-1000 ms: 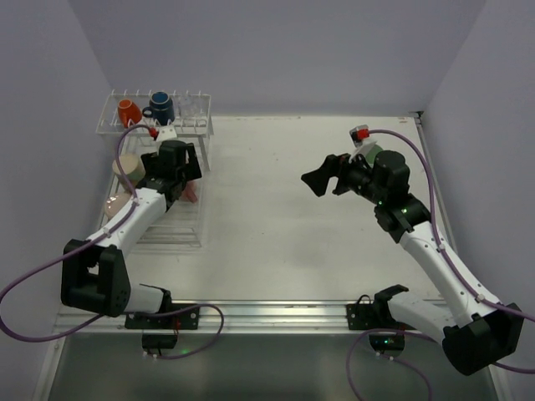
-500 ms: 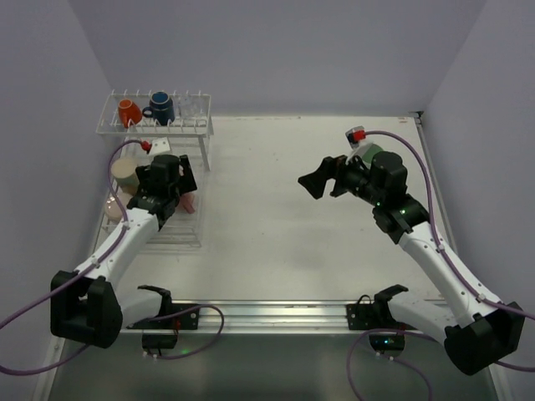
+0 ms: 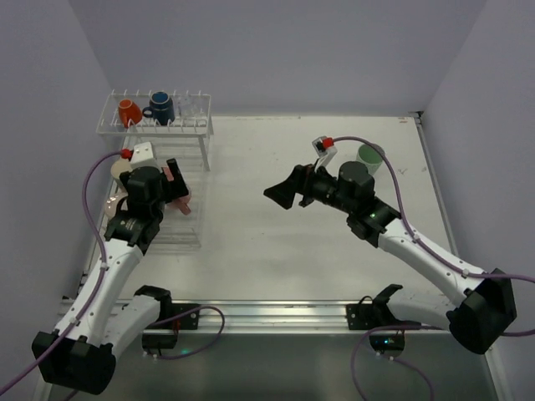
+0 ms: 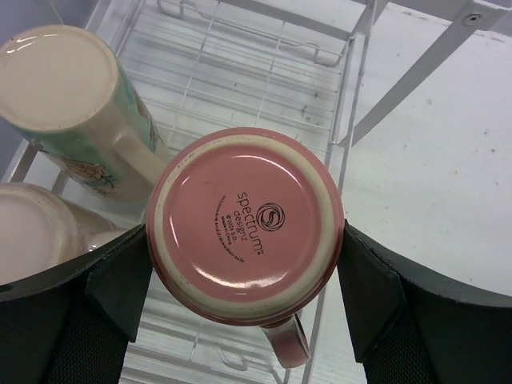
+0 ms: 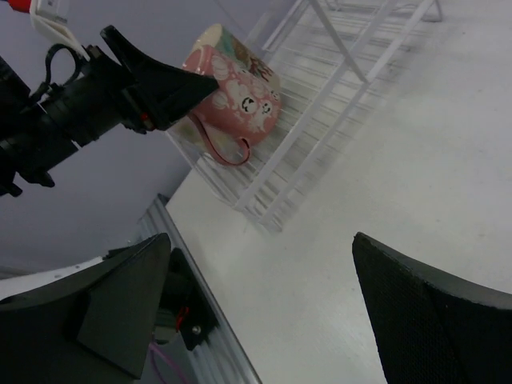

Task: Unload the cups from the dish rack

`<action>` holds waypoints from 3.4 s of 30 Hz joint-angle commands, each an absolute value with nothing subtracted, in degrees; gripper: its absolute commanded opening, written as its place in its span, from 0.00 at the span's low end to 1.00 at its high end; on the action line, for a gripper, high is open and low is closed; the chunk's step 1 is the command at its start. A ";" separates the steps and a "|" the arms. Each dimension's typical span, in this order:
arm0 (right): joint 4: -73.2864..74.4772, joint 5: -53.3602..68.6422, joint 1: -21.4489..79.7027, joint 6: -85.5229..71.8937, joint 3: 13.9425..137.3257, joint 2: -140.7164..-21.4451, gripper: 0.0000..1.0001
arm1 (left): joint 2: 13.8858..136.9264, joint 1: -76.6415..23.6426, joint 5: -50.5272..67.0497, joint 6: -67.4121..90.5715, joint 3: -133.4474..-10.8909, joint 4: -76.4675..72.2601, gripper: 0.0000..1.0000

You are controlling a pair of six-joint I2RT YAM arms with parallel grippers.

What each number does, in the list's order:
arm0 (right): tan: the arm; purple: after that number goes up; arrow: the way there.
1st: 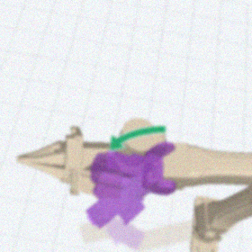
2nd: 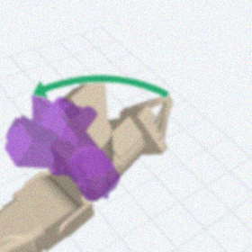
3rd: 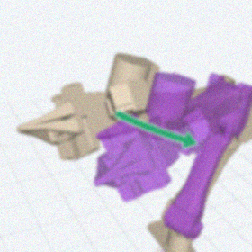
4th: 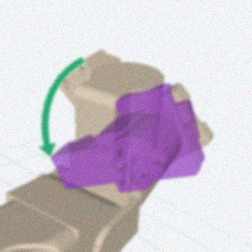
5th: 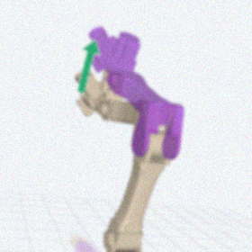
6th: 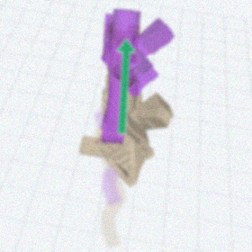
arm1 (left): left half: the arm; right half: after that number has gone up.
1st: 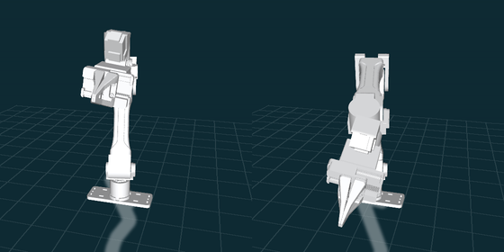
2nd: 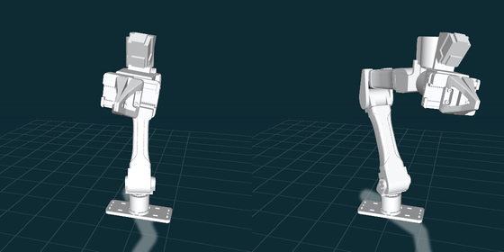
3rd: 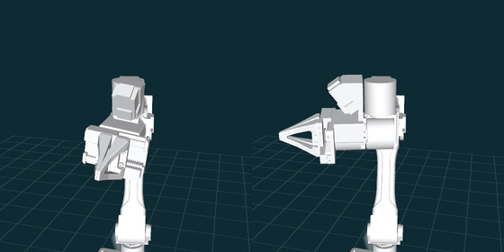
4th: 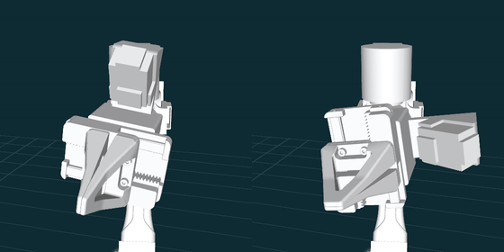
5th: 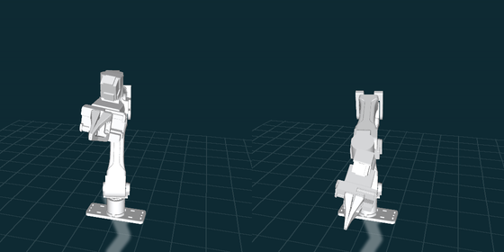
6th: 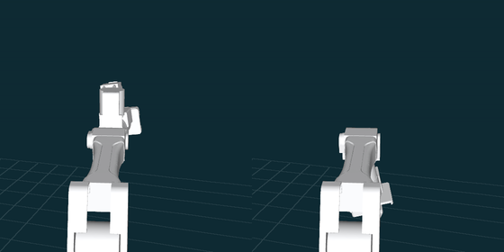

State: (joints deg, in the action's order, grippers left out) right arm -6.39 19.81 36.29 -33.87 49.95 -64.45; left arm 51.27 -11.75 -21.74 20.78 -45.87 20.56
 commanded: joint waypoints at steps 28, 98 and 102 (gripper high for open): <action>-55.79 27.06 42.80 -69.08 45.79 -80.07 0.90 | 35.77 -11.34 31.37 46.05 -41.31 -13.18 0.07; 36.83 -12.57 24.08 6.68 102.84 -115.22 0.00 | 31.29 -16.87 16.62 13.36 -37.27 16.70 1.00; 34.45 -10.29 22.33 5.63 100.20 -115.14 0.00 | 31.03 -16.87 14.24 13.45 -37.70 17.49 1.00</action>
